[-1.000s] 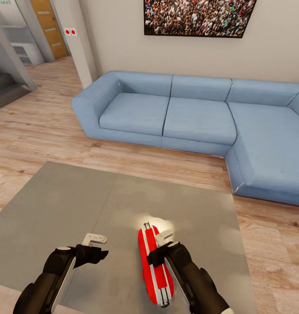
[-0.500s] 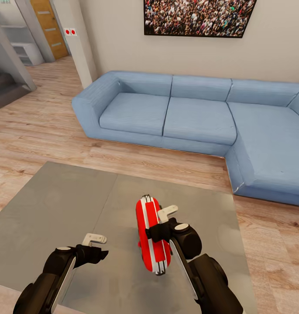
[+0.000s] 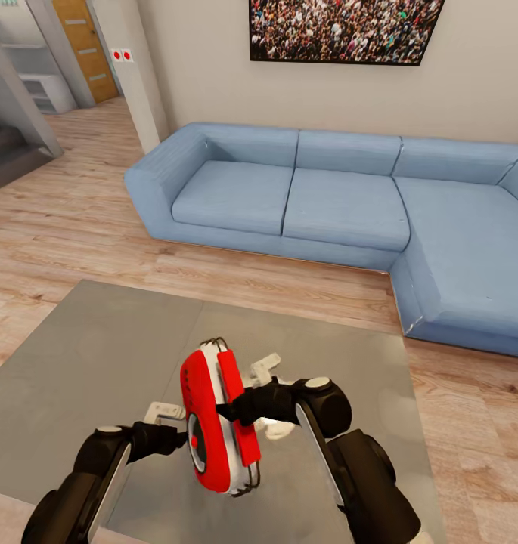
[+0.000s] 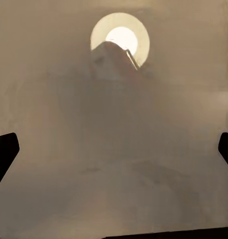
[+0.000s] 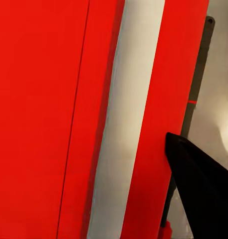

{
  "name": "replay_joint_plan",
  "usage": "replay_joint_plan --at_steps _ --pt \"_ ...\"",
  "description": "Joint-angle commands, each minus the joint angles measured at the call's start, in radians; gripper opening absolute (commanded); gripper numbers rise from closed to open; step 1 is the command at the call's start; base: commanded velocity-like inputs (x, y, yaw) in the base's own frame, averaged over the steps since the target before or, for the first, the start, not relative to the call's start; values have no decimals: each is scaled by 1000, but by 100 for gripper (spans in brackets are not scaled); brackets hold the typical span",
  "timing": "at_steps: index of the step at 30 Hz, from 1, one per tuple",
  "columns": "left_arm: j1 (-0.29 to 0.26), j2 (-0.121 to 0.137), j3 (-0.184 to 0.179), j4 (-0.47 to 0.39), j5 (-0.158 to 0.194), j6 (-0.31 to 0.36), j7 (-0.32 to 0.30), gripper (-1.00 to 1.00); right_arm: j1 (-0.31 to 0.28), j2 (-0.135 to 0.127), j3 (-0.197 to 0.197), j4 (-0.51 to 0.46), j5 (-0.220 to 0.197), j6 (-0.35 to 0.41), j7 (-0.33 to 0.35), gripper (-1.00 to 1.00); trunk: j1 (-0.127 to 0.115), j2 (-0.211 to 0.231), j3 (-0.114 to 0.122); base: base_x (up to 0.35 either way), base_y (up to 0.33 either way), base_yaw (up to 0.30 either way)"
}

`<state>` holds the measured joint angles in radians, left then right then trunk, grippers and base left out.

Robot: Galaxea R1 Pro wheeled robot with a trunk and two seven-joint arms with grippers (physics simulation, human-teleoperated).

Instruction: Turn on the radio receiver that's on the table in the living room.

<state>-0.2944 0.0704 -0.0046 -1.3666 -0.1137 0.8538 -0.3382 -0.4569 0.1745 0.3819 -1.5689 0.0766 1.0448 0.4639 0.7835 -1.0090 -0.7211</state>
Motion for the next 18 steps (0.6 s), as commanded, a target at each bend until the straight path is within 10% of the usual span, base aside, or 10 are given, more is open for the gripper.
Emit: replay_joint_plan --at_steps 1,9,18 --pt "0 0 0 -6 0 0 -22 100 -13 -16 -1 0 -11 2 30 -100 0 0 0 0 0 0" --pt "0 3 0 -35 -4 -2 -216 100 -37 -92 -10 0 -9 2 79 -100 0 0 0 0 0 0" --pt "0 9 3 -36 -10 -3 -239 100 -44 -174 -113 3 -5 2 79 -100 0 0 0 0 0 0"
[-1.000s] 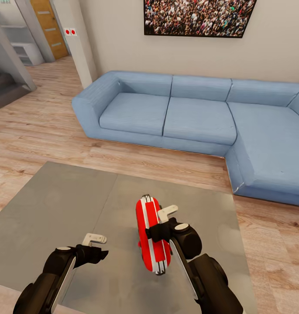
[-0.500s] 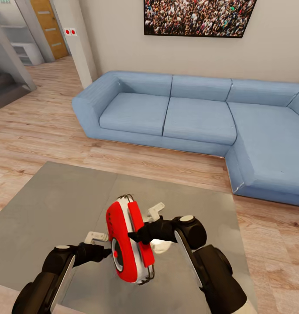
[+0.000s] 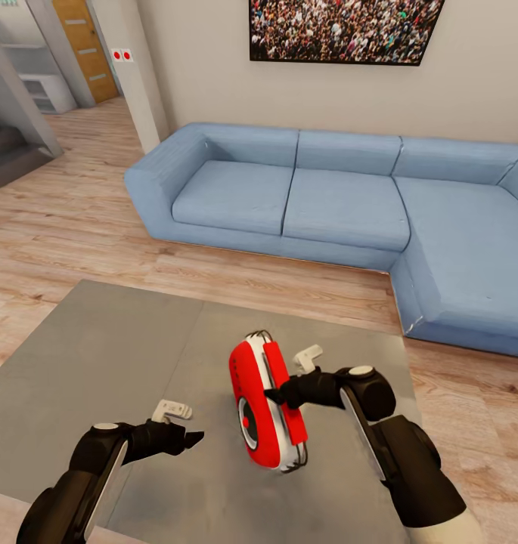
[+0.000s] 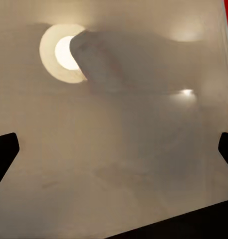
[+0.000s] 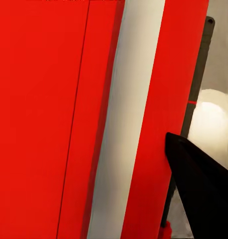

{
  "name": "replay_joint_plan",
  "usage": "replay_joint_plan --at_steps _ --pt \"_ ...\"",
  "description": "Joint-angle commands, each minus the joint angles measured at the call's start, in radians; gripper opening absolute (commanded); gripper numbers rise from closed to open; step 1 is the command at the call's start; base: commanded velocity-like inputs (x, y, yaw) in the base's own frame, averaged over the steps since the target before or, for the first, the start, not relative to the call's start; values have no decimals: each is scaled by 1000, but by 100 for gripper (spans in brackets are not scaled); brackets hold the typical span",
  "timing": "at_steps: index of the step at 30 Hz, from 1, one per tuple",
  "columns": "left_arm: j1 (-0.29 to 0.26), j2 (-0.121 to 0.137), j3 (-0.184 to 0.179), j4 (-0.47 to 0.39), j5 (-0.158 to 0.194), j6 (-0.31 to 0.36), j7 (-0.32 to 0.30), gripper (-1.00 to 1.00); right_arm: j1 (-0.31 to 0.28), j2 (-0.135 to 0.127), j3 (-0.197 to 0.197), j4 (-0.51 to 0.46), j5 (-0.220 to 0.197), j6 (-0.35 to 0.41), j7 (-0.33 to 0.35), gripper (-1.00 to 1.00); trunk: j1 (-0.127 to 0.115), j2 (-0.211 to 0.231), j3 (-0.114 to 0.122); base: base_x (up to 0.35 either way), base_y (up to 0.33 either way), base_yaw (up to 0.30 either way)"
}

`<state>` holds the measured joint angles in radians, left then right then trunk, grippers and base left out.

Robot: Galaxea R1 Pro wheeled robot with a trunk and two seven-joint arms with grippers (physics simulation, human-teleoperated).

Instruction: Turn on the radio receiver that's on the table in the living room.

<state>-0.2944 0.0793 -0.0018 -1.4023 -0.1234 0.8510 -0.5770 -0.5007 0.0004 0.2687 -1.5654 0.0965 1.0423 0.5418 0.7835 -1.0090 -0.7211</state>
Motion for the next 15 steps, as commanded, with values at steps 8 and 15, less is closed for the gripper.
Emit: replay_joint_plan --at_steps 8,15 --pt "0 0 0 0 -1 0 0 100 -3 -36 -10 1 -24 5 -1 -100 0 0 0 0 0 0" --pt "0 -1 0 0 0 1 -1 100 -3 -45 -11 1 -24 5 0 -100 0 0 0 0 0 0"
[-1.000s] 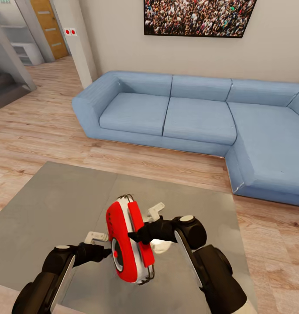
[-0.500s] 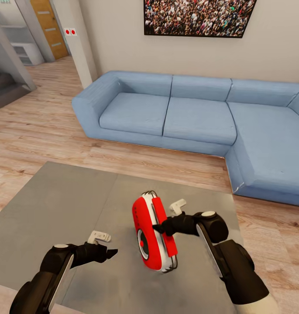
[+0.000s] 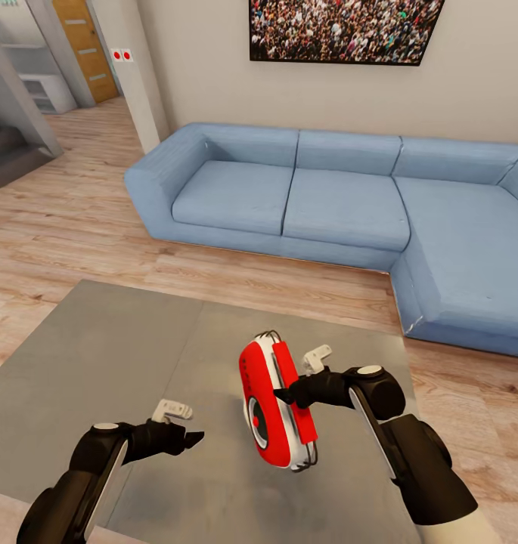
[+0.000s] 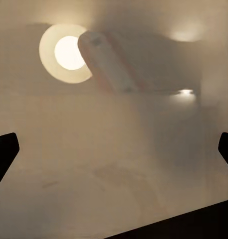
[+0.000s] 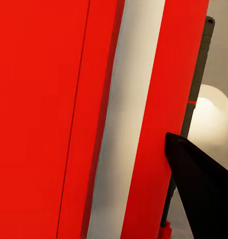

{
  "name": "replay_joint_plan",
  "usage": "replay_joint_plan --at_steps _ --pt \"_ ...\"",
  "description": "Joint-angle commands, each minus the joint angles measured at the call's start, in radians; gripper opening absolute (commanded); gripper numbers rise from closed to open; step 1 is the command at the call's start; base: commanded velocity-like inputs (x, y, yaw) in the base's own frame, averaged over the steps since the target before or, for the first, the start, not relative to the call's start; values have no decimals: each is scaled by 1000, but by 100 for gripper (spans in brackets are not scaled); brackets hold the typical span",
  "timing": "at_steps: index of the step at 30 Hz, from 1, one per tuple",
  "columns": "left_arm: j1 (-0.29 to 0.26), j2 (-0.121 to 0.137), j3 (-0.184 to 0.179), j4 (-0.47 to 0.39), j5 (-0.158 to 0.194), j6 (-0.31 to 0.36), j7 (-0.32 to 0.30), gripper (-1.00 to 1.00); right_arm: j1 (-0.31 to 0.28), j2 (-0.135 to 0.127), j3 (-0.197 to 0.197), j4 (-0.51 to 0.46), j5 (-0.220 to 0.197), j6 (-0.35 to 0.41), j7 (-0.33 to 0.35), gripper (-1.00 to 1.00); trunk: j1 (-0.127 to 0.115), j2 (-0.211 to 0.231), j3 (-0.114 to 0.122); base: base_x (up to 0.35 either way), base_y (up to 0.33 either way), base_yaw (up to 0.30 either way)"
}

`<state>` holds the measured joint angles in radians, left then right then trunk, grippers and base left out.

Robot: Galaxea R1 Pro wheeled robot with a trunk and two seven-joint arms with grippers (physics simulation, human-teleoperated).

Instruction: Turn on the radio receiver that's on the table in the living room.

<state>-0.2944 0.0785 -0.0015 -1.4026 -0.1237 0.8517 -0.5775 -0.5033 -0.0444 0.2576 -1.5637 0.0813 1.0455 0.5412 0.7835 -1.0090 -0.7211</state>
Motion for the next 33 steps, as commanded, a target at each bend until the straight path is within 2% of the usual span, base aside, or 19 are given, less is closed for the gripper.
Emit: replay_joint_plan --at_steps 1,3,4,6,7,11,15,20,23,25,29,33 --pt "0 0 0 -2 2 1 -1 100 0 -1 0 0 -9 2 0 -100 0 0 0 0 0 0" --pt "0 -1 0 -11 6 2 -3 100 -1 -1 0 0 -9 2 -1 -100 0 0 0 0 0 0" --pt "0 -2 0 -18 7 3 -6 -100 0 -1 0 1 -9 2 -1 -100 0 0 0 0 0 0" --pt "0 -3 0 -27 9 3 -20 -100 -1 -2 0 1 -9 2 -1 -100 0 0 0 0 0 0" --pt "0 -5 0 -35 10 4 -64 -100 0 -2 0 1 -9 2 -1 -100 0 0 0 0 0 0" --pt "0 -7 2 -64 11 12 -162 -100 -1 0 0 3 -9 2 -1 -100 0 0 0 0 0 0" --pt "0 -15 3 -83 13 16 -189 -100 -1 0 0 4 -9 2 -1 -100 0 0 0 0 0 0" --pt "0 -86 1 -99 27 17 -227 -100 -1 0 0 4 -9 2 0 -100 0 0 0 0 0 0" --pt "0 -110 0 -100 29 18 -237 -100 -1 1 0 4 -9 2 0 -100 0 0 0 0 0 0" --pt "0 -126 0 -101 30 18 -271 -100 0 1 1 4 -9 2 1 -100 0 0 0 0 0 0" --pt "0 -150 -1 -100 25 18 -336 -100 0 2 2 4 -9 2 0 -100 0 0 0 0 0 0" --pt "-1 -154 -1 -99 21 18 -346 -100 0 2 2 5 -9 2 0 -100 0 0 0 0 0 0"
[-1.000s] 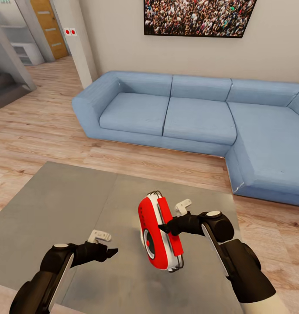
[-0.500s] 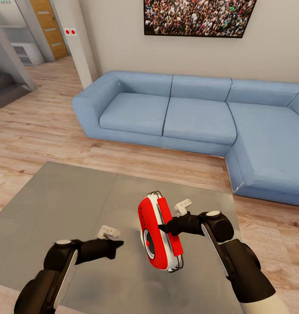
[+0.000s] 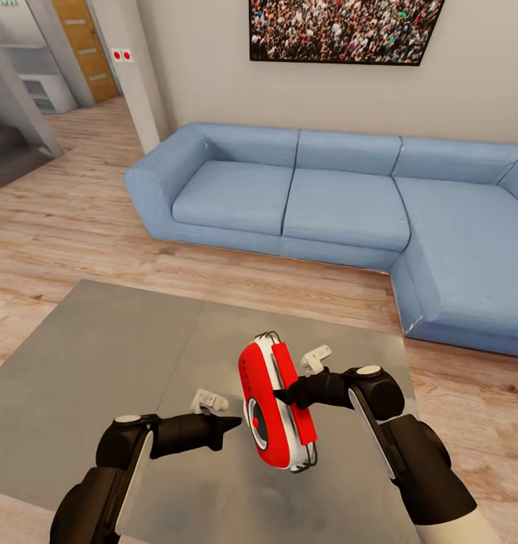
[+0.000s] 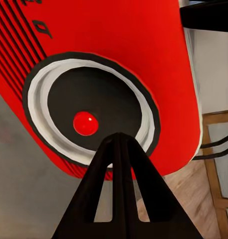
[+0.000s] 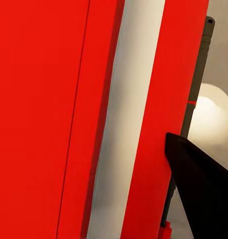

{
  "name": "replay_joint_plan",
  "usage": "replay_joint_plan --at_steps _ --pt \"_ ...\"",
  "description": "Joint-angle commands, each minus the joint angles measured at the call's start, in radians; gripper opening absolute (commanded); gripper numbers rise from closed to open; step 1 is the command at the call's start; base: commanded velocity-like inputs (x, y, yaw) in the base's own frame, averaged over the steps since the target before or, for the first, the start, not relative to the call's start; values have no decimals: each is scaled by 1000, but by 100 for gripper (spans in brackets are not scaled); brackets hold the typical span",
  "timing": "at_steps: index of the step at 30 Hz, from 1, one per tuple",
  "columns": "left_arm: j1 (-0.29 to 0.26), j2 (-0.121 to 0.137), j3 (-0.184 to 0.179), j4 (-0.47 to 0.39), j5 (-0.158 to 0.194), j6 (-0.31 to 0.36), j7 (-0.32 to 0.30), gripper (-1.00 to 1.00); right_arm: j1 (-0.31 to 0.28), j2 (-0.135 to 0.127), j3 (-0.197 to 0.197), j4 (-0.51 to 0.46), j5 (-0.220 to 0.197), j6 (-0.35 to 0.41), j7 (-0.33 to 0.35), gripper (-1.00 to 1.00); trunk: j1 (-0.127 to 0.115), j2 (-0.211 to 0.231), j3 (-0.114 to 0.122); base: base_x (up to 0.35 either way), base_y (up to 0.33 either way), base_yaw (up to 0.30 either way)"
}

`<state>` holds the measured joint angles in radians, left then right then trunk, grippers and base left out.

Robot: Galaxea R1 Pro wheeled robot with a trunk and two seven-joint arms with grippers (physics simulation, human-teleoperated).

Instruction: Turn on the radio receiver that's on the table in the living room.

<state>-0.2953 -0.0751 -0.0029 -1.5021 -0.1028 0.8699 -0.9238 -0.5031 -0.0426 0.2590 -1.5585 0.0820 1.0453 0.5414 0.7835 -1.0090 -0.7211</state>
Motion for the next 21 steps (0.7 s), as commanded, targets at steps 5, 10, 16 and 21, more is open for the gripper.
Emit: replay_joint_plan --at_steps 5,10,16,21 --pt "0 -1 0 0 -1 0 -2 -100 0 0 0 0 -10 2 0 -100 0 0 0 0 0 0" --pt "0 0 0 0 -1 0 -3 -100 0 2 1 0 -10 2 0 -100 0 0 0 0 0 0" --pt "-1 0 0 -1 -2 0 -4 -100 0 3 2 0 -10 2 1 -100 0 0 0 0 0 0" --pt "-1 -1 0 -1 -2 0 -4 -100 0 7 2 1 -10 2 0 -100 0 0 0 0 0 0"
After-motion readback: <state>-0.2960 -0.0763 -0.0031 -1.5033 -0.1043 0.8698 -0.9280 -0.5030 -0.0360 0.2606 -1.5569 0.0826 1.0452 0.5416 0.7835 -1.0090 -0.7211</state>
